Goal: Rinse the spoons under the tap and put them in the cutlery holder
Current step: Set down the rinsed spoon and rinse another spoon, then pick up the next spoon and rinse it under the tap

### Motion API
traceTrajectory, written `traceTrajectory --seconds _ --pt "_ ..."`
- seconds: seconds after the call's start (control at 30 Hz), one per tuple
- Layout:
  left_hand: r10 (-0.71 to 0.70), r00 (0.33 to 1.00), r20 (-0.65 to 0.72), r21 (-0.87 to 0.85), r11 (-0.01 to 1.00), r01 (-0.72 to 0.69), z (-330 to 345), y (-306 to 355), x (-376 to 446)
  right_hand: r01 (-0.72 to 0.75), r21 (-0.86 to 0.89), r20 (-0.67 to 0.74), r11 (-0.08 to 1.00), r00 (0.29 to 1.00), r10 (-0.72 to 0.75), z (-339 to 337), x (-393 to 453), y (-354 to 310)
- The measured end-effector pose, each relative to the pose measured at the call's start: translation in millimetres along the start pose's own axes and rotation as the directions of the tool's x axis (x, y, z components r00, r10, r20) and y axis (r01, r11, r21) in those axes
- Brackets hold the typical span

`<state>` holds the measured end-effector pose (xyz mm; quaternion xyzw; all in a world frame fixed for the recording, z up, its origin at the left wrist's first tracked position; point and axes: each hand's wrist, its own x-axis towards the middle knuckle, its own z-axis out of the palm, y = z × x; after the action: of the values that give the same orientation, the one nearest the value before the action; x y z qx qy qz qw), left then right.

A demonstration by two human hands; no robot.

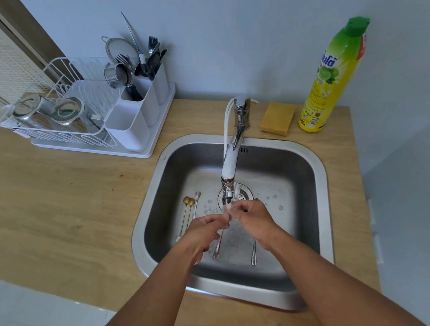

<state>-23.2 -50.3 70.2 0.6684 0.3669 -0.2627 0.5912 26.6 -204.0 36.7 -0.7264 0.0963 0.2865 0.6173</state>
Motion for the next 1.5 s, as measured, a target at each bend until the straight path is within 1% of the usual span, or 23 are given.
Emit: traceTrajectory --seconds 0.1,0.23,0.33,0.4,0.47,0.53,0.57,0.63,0.67,0.73,0.8,0.83,0.93,1.0,1.1,1.2,1.43,1.5 --pt "0.045 0.999 0.018 0.088 0.995 -0.047 3 -3 -3 -0.025 0.012 -0.037 1.000 0.999 0.025 -3 1 -4" --pt "0.032 0.994 0.107 0.100 0.994 -0.043 4 -6 -9 -0.062 0.075 -0.051 0.995 0.997 0.066 -10 -2 -11" --pt "-0.004 0.984 0.181 0.076 0.997 -0.010 2 -9 -9 -0.132 0.100 0.003 0.986 0.991 0.132 -15 -8 -12" --pt "-0.022 0.969 0.248 0.025 1.000 0.016 2 -13 -8 -0.161 0.142 0.071 0.977 0.986 0.152 -17 -13 -11" --pt "-0.017 0.946 0.324 -0.029 0.999 0.028 1 -16 -5 -0.176 0.186 0.096 0.967 0.982 0.161 -18 -18 -12" --pt "-0.006 0.931 0.366 0.002 1.000 0.006 -2 -16 -3 -0.174 0.184 0.050 0.968 0.985 0.167 -21 -19 -12" --pt "0.000 0.930 0.367 0.057 0.998 -0.023 -5 -15 -1 -0.166 0.169 0.005 0.971 0.986 0.168 -23 -18 -11" --pt "0.019 0.942 0.335 0.224 0.970 -0.099 -10 -12 5 -0.134 0.124 -0.120 0.983 0.982 0.148 -29 -16 -5" --pt "0.037 0.956 0.292 0.301 0.945 -0.129 -13 -11 10 -0.115 0.081 -0.193 0.990 0.973 0.129 -32 -15 -2" --pt "0.107 0.984 0.141 0.395 0.906 -0.155 -20 -12 22 -0.099 -0.056 -0.319 0.994 0.945 0.076 -38 -14 6" --pt "0.184 0.982 -0.036 0.461 0.875 -0.147 -28 -16 36 -0.134 -0.180 -0.370 0.975 0.927 0.060 -41 -13 15" --pt "0.214 0.972 -0.099 0.491 0.860 -0.139 -33 -17 41 -0.157 -0.218 -0.378 0.963 0.923 0.065 -42 -13 20" --pt "0.271 0.942 -0.198 0.600 0.793 -0.102 -46 -16 49 -0.216 -0.293 -0.417 0.931 0.905 0.079 -42 -8 34" --pt "0.301 0.919 -0.254 0.677 0.734 -0.053 -51 -12 50 -0.268 -0.296 -0.455 0.917 0.884 0.111 -42 -5 40" --pt "0.345 0.888 -0.304 0.752 0.659 0.002 -51 -5 53 -0.328 -0.281 -0.475 0.902 0.864 0.167 -40 -2 43" --pt "0.357 0.879 -0.318 0.787 0.616 0.035 -49 -4 57 -0.369 -0.297 -0.473 0.881 0.858 0.200 -39 -1 44" --pt "0.290 0.902 -0.320 0.776 0.627 0.073 -46 -15 64 -0.436 -0.320 -0.472 0.841 0.844 0.257 -39 -2 49" --pt "0.272 0.909 -0.316 0.768 0.636 0.077 -44 -14 66 -0.441 -0.335 -0.476 0.833 0.842 0.254 -39 -2 50"
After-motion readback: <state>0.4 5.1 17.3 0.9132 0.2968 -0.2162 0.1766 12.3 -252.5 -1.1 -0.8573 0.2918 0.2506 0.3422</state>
